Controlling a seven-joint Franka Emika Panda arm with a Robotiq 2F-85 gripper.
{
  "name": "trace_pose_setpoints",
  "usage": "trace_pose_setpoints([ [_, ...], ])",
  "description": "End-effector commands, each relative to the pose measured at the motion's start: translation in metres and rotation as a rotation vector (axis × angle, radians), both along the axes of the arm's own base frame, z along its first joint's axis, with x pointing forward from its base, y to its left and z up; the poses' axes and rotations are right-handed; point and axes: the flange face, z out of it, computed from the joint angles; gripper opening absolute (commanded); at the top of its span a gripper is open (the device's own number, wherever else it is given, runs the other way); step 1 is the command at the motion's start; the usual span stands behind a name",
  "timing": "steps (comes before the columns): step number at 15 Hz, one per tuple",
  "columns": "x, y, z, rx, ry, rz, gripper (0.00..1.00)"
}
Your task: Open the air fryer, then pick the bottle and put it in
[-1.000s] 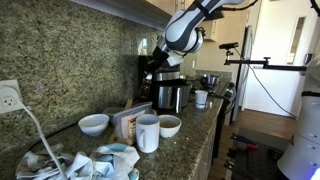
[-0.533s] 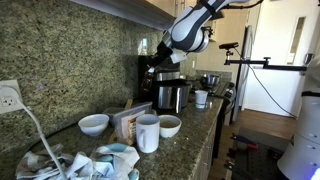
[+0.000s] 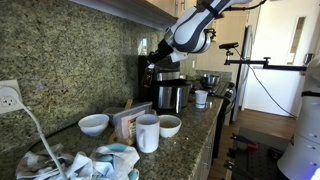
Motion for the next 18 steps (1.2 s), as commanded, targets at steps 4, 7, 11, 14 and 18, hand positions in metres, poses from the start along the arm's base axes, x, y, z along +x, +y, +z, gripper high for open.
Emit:
trace_pose_setpoints([
  [4, -0.015, -0.009, 0.023, -0.006, -0.108, -0.021, 0.19],
  [7, -0.025, -0.021, 0.026, -0.010, -0.129, -0.055, 0.19],
  [11, -0.039, -0.034, 0.024, -0.005, -0.121, -0.096, 0.19],
  [14, -0.048, -0.037, 0.022, 0.000, -0.114, -0.115, 0.19],
  [18, -0.059, -0.038, 0.020, -0.003, -0.115, -0.138, 0.19],
])
